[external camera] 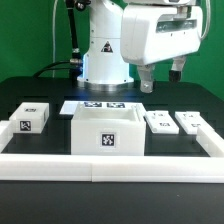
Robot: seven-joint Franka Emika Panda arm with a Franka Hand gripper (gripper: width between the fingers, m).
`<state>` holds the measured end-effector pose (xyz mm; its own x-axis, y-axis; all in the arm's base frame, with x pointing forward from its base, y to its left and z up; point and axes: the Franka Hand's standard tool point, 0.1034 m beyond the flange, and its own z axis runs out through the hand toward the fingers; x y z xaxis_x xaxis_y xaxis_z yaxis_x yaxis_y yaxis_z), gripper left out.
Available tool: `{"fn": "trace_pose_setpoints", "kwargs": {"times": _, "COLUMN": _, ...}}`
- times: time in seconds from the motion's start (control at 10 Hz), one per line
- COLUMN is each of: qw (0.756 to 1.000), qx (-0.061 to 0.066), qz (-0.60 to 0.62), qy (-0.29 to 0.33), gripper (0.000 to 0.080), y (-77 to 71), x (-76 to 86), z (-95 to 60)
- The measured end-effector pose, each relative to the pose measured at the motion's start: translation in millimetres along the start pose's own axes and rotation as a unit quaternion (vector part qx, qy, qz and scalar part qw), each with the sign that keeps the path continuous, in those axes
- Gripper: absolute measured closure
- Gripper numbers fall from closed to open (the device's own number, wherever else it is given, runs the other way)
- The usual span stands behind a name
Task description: Assemble cabinet
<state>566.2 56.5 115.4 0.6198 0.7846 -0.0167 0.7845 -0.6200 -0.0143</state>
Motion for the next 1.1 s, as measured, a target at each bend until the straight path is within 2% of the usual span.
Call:
{"fn": "trace_pose_setpoints", "kwargs": {"times": 0.8, "qw": 1.0, "qx": -0.002, "qz": -0.011, "qy": 0.001, "gripper": 0.0002, "y": 0.6, "x": -1.0, "z": 0.5}}
{"fn": "trace_pose_setpoints", "kwargs": {"times": 0.9, "qw": 0.997, "qx": -0.01, "qz": -0.073, "qy": 0.007, "gripper": 0.0002, "y": -0.1, "x": -9.5, "z": 6.0}}
{"fn": "trace_pose_setpoints", "kwargs": {"times": 1.1, "qw": 0.984, "qx": 0.006, "qz": -0.176, "qy": -0.005, "gripper": 0.0002, "y": 2.2, "x": -31.0, "z": 16.7}}
